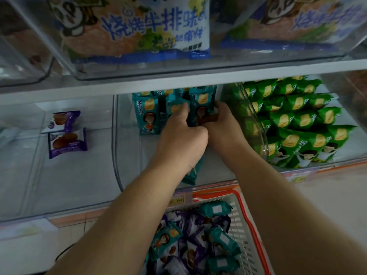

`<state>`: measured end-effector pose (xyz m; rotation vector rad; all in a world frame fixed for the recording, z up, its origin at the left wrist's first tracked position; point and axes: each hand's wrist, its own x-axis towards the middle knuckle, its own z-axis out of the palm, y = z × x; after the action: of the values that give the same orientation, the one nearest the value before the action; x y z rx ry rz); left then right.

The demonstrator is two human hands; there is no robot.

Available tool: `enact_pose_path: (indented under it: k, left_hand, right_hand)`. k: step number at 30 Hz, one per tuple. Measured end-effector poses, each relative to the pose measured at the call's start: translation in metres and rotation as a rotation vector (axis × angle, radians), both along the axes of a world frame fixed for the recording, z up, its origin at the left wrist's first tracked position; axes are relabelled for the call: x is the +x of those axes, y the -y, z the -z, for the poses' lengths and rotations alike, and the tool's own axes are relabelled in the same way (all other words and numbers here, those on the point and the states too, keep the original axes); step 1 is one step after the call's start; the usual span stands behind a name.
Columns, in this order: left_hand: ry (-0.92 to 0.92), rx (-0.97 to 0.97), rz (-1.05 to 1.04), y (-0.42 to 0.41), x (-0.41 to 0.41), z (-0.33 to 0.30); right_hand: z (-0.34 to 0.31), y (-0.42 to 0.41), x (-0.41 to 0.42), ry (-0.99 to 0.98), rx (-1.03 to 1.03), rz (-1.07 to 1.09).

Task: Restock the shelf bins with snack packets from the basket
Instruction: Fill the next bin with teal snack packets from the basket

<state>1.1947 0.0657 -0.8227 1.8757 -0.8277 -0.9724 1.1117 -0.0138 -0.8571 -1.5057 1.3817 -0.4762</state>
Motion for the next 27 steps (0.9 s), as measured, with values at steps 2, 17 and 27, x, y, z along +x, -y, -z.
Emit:
enact_pose_path:
  k: [2, 17, 27]
  left_hand:
    - [-0.046, -0.005, -0.048, 0.000, 0.001, 0.000]
    - [-0.193, -0.051, -0.130, 0.002, 0.008, 0.005]
    - [0.034, -0.026, -0.065, -0.006, 0.015, 0.005]
  right_hand:
    - [-0.001, -0.002, 0.001, 0.018, -0.009, 0.000]
    - [0.018, 0.002, 0.004, 0.063, 0.091, -0.113]
    - [-0.004, -0.001, 0.002, -0.164, -0.019, -0.084]
